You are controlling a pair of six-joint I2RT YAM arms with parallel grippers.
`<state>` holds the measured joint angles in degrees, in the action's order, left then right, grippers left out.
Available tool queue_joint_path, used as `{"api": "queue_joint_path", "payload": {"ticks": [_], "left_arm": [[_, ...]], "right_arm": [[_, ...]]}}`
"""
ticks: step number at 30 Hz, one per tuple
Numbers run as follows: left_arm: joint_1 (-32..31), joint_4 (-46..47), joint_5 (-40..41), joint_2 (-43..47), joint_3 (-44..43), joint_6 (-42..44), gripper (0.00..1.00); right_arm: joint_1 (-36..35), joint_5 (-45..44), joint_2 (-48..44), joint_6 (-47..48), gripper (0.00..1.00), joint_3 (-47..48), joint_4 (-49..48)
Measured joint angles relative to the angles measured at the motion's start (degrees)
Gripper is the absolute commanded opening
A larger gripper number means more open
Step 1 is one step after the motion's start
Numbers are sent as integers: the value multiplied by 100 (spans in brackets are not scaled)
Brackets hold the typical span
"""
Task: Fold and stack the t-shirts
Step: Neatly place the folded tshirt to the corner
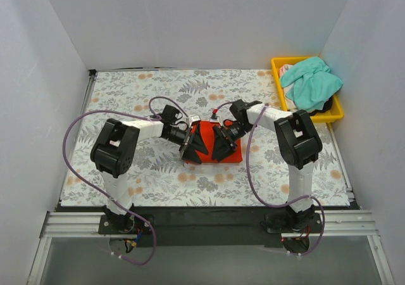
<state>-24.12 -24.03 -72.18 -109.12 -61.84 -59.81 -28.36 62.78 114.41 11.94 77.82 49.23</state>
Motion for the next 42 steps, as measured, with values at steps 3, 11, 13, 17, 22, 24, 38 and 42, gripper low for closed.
{"api": "queue_joint_path", "payload": {"ticks": [3,11,13,17,22,24,38,42], "left_arm": [[2,87,192,-177,44,-37,95],[111,420,319,-485,295,9,96],[184,507,146,-516,343,22,96],[433,535,83,-527,393,66,96],[798,219,466,-326,435,133,96],[894,-11,817,-103,435,205,97],[-2229,-310,6492,1652,-1145,350,97],[-2785,-649,7844,557,-1631,328,97]], "right_arm": [[52,-52,319,48,98,-72,-61],[361,195,505,341,98,-787,-328],[437,310,446,496,98,-942,-411],[542,297,229,861,98,-1246,-428],[817,-87,-22,1432,98,-1259,166],[957,-260,-278,1655,98,-1158,431],[2855,-1154,-1735,1788,98,514,809],[3167,-1287,-1740,1714,98,479,831]]}}
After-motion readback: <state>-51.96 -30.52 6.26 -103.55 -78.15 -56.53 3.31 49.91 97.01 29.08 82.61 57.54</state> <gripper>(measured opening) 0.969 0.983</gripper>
